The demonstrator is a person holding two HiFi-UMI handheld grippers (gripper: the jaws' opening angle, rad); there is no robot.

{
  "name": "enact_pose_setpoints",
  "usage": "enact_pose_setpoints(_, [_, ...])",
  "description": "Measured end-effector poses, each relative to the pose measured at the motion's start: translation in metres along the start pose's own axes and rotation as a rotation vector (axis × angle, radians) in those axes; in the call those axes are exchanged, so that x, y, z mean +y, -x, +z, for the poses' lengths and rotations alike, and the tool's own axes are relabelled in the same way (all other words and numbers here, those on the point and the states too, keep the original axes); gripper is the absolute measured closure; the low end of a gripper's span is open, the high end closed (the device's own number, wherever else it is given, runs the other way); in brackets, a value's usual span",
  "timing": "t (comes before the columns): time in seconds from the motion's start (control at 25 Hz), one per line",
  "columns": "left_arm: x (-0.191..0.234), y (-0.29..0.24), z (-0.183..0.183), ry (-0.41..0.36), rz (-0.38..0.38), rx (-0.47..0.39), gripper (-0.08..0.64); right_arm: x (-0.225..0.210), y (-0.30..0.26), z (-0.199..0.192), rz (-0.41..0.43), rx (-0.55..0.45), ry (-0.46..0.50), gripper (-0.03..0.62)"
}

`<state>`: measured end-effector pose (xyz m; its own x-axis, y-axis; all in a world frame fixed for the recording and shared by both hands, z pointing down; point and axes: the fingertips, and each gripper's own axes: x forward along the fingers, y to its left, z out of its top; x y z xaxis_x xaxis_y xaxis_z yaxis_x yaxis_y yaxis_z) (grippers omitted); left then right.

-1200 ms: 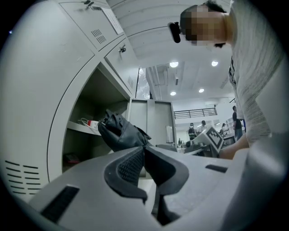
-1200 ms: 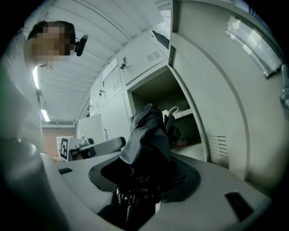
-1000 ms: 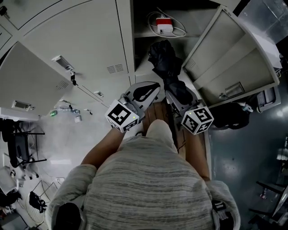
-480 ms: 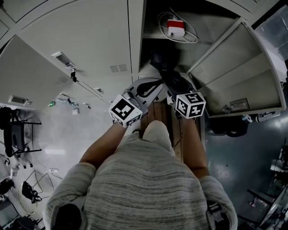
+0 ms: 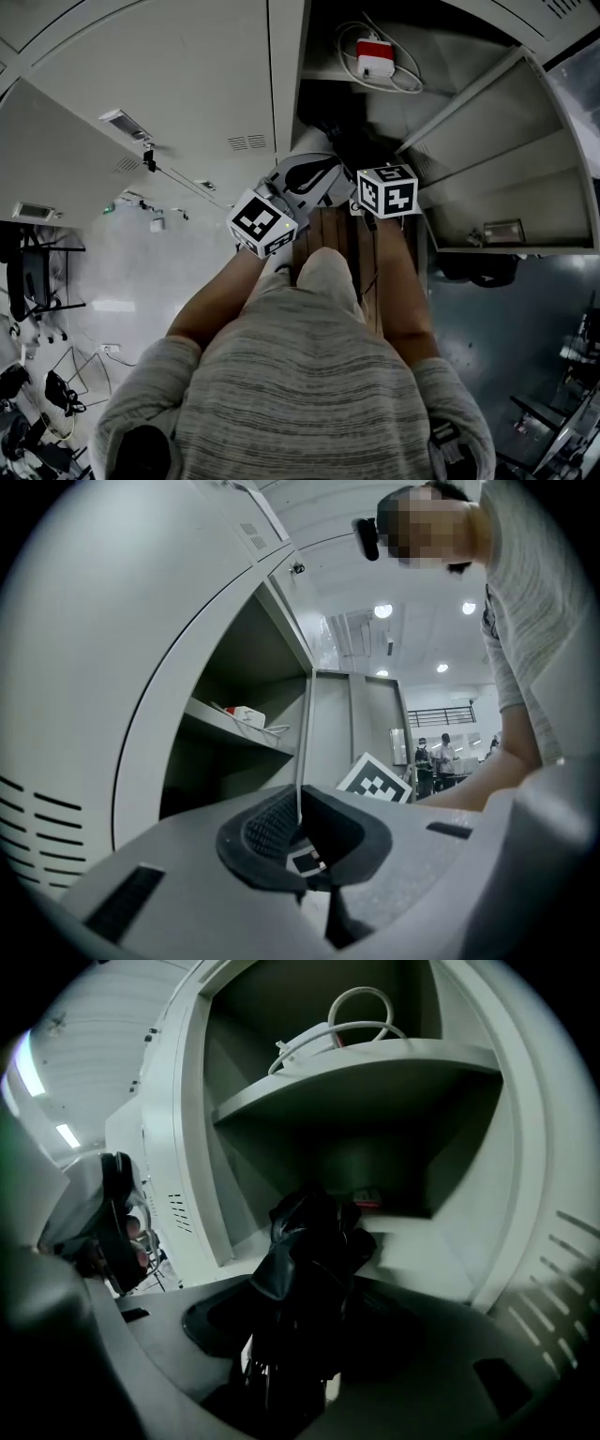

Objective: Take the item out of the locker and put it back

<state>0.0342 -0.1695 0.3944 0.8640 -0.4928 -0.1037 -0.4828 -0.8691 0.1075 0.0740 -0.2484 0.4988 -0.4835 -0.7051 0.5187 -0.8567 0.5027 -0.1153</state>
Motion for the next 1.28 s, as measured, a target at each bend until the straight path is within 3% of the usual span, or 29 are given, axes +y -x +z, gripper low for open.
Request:
enact_pose_setpoints(0.64, [0.003, 0.001, 0.002, 0.014, 0.000, -0.007, 0.541, -0.002, 0.034, 0.008, -0.045, -0.098, 0.006, 0.322])
enact_pose_setpoints(1.08, [-0.013, 0.010, 0.013, 0.023, -0.034, -0.026, 0.541, 0.021, 0.101, 0.038, -0.050, -0.302, -0.014, 0.324])
enact_pose_setpoints(1.28, [-0.023, 0.012, 0.019, -0.003, -0.052, -0.031, 0.541, 0.040, 0.129, 0.054, -0.029, -0.428, 0.020, 0.324])
